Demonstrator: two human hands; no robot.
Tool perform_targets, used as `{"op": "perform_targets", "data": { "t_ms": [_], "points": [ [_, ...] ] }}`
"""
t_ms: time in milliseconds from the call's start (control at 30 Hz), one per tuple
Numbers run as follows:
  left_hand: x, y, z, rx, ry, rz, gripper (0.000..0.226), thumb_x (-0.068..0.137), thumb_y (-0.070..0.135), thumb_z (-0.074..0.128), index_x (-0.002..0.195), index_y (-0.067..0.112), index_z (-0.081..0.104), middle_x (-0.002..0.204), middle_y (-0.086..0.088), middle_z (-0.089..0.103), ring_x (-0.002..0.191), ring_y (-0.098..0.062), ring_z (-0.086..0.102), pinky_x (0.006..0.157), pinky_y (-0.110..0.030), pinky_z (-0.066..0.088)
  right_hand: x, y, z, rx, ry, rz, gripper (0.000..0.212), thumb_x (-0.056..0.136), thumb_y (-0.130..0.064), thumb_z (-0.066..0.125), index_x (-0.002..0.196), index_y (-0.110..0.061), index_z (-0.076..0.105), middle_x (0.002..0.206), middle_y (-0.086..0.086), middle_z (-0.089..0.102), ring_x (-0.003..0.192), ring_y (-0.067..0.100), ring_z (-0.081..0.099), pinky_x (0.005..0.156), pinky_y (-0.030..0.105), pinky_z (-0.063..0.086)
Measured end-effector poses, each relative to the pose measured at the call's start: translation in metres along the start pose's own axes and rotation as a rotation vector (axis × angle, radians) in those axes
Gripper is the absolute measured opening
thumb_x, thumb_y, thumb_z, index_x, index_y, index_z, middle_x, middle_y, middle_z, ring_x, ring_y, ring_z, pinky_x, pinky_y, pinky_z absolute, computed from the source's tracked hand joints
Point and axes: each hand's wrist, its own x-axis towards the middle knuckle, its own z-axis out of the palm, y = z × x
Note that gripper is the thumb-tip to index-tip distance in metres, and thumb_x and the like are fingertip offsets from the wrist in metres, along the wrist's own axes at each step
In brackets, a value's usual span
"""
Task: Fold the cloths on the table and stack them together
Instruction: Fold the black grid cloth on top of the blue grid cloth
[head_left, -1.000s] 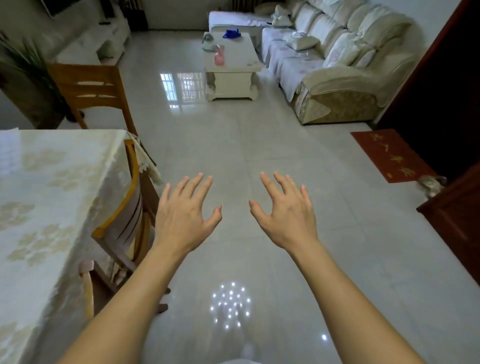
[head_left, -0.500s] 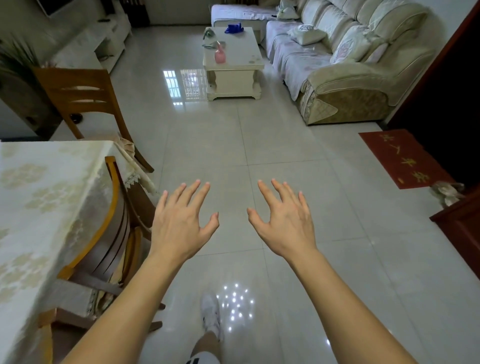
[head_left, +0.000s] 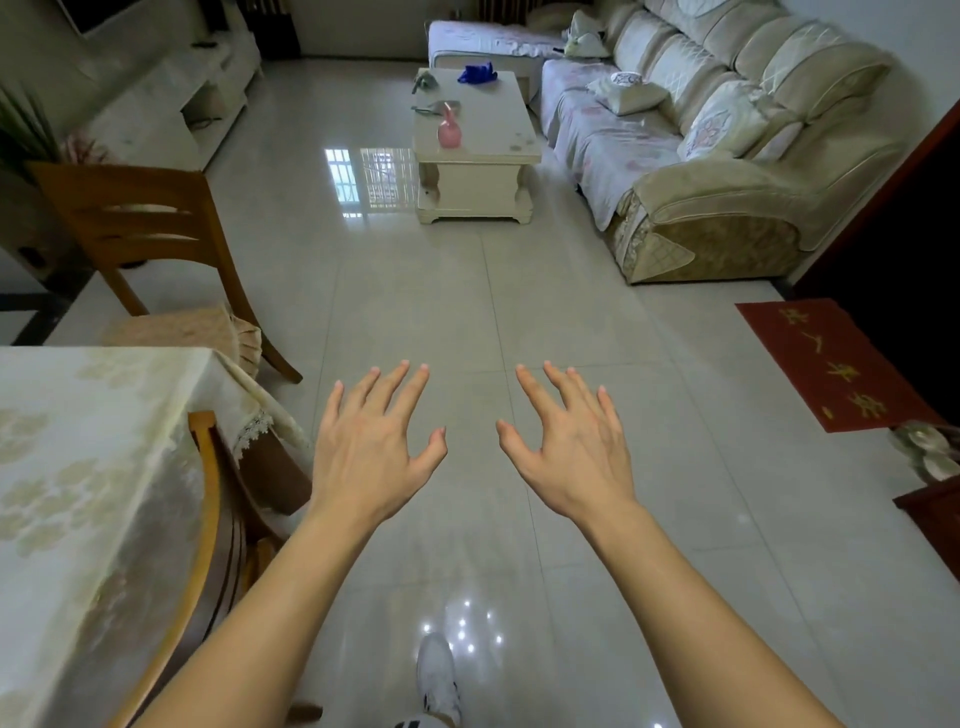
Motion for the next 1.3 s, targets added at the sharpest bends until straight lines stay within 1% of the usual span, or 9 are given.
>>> {"op": "perform_targets", "data": {
  "t_ms": [100,233,333,400,600,733,1000,1167,1300],
  "points": [
    [0.044,-0.023,0.006,-0.007,-0.005,-0.016,0.071,0.089,0.061,0.036,0.152,0.028,0.036,0.152,-0.001,0.045,0.141,-0.024,0.041,0.118,-0.051,0.028,0.051,-0.015,0.010,0.010,0.010,-0.005,0.078,0.083,-0.069,0.026,0.153,-0.038,0.032,0.162,0.001,0.031,0.152,0.020,0.019,0.124,0.043,0.008],
    [0.087,-0.050,0.015,-0.024,-0.007,-0.036,0.070,0.089,0.061,0.038,0.151,0.028,0.037,0.152,0.000,0.045,0.142,-0.023,0.040,0.118,-0.051,0.027,0.104,-0.029,0.023,-0.004,-0.011,-0.014,0.074,0.086,-0.067,0.031,0.154,-0.037,0.031,0.162,0.000,0.030,0.152,0.020,0.019,0.123,0.043,0.007],
    [0.116,-0.064,0.022,-0.030,-0.002,-0.043,0.070,0.088,0.059,0.040,0.149,0.027,0.040,0.151,0.000,0.047,0.140,-0.024,0.042,0.117,-0.050,0.028,0.135,-0.034,0.032,0.000,0.008,-0.019,0.075,0.084,-0.067,0.029,0.152,-0.035,0.036,0.159,0.001,0.035,0.150,0.021,0.024,0.123,0.043,0.011],
    [0.133,-0.069,0.027,-0.036,-0.010,-0.043,0.069,0.088,0.059,0.040,0.149,0.026,0.040,0.151,0.000,0.047,0.140,-0.024,0.042,0.117,-0.050,0.027,0.151,-0.034,0.039,-0.016,-0.013,-0.019,0.076,0.084,-0.068,0.027,0.153,-0.036,0.034,0.160,0.000,0.033,0.151,0.020,0.022,0.123,0.043,0.009],
    [0.191,-0.077,0.051,-0.045,-0.047,-0.024,0.070,0.089,0.061,0.035,0.150,0.028,0.038,0.152,0.001,0.045,0.142,-0.023,0.039,0.118,-0.050,0.025,0.206,-0.025,0.054,0.003,-0.058,0.012,0.077,0.084,-0.069,0.024,0.154,-0.038,0.029,0.162,-0.001,0.028,0.152,0.019,0.017,0.123,0.042,0.007],
    [0.235,-0.082,0.067,-0.019,-0.056,-0.040,0.069,0.090,0.062,0.036,0.151,0.029,0.035,0.154,0.002,0.043,0.143,-0.022,0.037,0.119,-0.049,0.023,0.253,-0.018,0.062,0.024,-0.052,0.000,0.078,0.083,-0.069,0.023,0.154,-0.037,0.031,0.161,0.001,0.032,0.151,0.022,0.021,0.123,0.045,0.011],
    [0.363,-0.086,0.090,0.030,-0.027,-0.123,0.068,0.090,0.061,0.038,0.150,0.029,0.039,0.151,0.001,0.047,0.140,-0.024,0.041,0.118,-0.050,0.024,0.401,0.005,0.065,0.035,-0.048,-0.079,0.072,0.088,-0.066,0.031,0.154,-0.036,0.031,0.161,0.000,0.031,0.151,0.022,0.021,0.123,0.046,0.012],
    [0.441,-0.079,0.108,0.037,-0.054,-0.210,0.069,0.090,0.063,0.034,0.151,0.031,0.035,0.153,0.003,0.043,0.141,-0.022,0.039,0.120,-0.049,0.023,0.489,0.026,0.060,0.043,-0.042,-0.136,0.072,0.089,-0.066,0.030,0.154,-0.035,0.032,0.160,0.002,0.034,0.151,0.023,0.023,0.122,0.047,0.014],
    [0.482,-0.079,0.121,0.031,-0.058,-0.249,0.069,0.090,0.063,0.034,0.151,0.031,0.035,0.154,0.003,0.042,0.142,-0.023,0.038,0.120,-0.049,0.023,0.547,0.037,0.061,0.027,-0.097,-0.168,0.070,0.093,-0.065,0.031,0.156,-0.036,0.026,0.163,0.001,0.027,0.153,0.022,0.016,0.123,0.045,0.007]
  ]
}}
